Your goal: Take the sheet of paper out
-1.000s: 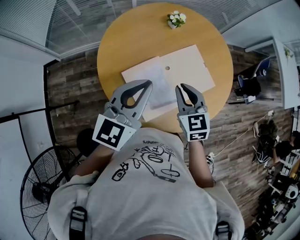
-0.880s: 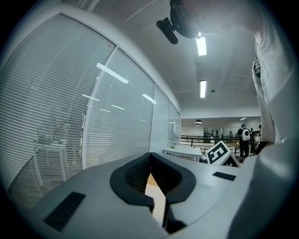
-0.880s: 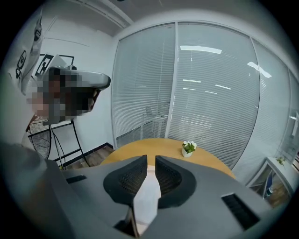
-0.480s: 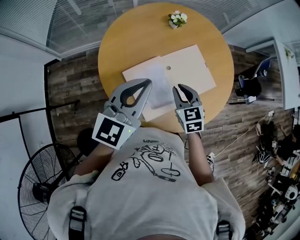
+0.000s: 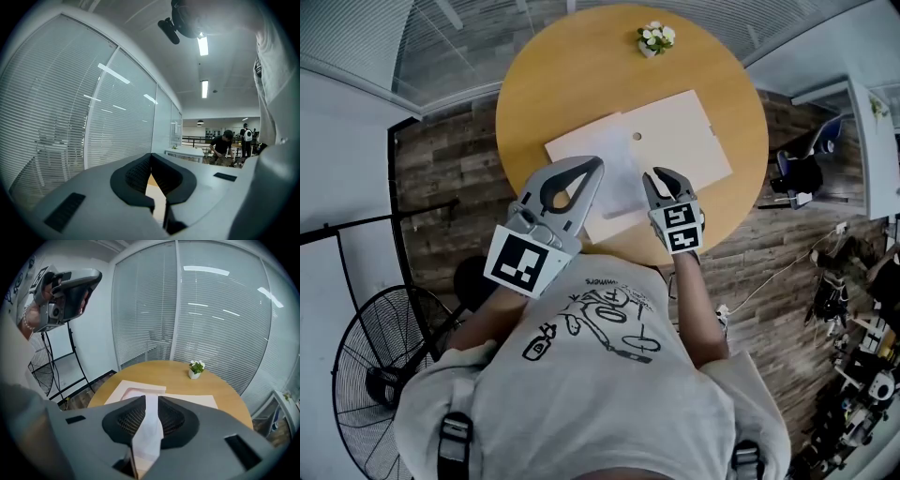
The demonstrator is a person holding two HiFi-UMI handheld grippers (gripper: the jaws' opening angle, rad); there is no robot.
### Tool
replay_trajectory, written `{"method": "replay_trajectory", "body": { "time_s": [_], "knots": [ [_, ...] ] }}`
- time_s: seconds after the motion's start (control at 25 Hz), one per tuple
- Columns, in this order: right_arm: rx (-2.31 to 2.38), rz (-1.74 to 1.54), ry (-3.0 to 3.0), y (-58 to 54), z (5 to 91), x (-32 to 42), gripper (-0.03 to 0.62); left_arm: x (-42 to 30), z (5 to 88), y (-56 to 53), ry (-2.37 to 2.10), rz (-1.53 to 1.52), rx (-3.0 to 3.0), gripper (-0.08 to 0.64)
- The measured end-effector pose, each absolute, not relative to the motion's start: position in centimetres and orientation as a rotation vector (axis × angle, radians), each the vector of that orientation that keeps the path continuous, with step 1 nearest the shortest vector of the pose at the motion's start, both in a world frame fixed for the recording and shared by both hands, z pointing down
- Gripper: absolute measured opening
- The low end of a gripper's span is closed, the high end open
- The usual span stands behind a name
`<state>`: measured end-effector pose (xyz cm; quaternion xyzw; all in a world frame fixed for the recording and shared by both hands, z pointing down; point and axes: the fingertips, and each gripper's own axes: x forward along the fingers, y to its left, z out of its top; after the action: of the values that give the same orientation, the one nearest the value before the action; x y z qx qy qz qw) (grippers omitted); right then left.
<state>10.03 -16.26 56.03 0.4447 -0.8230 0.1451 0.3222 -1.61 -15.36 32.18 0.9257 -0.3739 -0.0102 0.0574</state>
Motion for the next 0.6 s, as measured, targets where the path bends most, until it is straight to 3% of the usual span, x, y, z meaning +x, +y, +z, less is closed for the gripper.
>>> {"method": "replay_trajectory", "body": {
  "time_s": [0.6],
  "knots": [
    [1.056, 0.45, -2.093, -17.5, 62.2, 10.1, 0.113, -2.4, 32.6, -16.4, -1.158, -0.026, 2.786, 0.02]
  ]
}}
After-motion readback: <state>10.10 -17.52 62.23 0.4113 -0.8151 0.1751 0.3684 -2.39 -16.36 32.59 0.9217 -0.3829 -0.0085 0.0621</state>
